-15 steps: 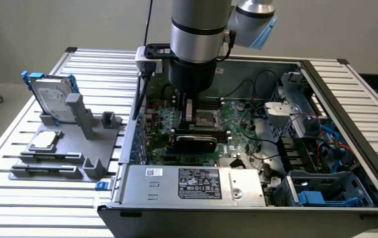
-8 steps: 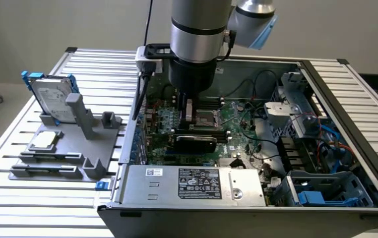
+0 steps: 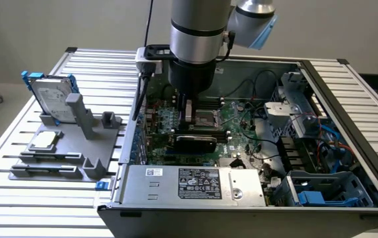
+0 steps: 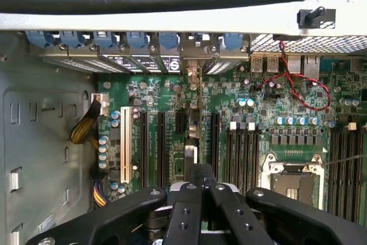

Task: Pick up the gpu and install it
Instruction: 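Press down on the gpu until it lock into place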

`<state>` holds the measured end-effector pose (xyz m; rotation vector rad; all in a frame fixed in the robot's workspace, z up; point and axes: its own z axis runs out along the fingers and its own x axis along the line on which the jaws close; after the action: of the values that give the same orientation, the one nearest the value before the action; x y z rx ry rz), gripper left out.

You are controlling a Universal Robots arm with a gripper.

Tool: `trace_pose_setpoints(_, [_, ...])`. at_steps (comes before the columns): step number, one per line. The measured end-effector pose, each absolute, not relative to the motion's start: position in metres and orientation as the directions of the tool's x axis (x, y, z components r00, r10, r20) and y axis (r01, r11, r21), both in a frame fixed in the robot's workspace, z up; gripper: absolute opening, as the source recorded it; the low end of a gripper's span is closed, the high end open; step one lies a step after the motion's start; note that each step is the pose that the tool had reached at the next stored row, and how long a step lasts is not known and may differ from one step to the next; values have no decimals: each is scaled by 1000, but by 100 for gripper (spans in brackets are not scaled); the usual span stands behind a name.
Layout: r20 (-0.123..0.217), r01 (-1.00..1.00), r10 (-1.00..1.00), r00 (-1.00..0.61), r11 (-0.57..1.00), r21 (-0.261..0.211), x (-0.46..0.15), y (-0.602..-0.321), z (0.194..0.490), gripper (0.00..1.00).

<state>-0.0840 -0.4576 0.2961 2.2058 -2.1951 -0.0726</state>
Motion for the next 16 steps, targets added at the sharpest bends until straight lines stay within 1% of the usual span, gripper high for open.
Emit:
trace_pose_setpoints(9, [-13, -999, -1000, 5, -5, 52, -88, -455, 280, 11])
trace_pose_setpoints(16, [-13, -999, -1000, 5, -5, 52, -88, -455, 276, 11])
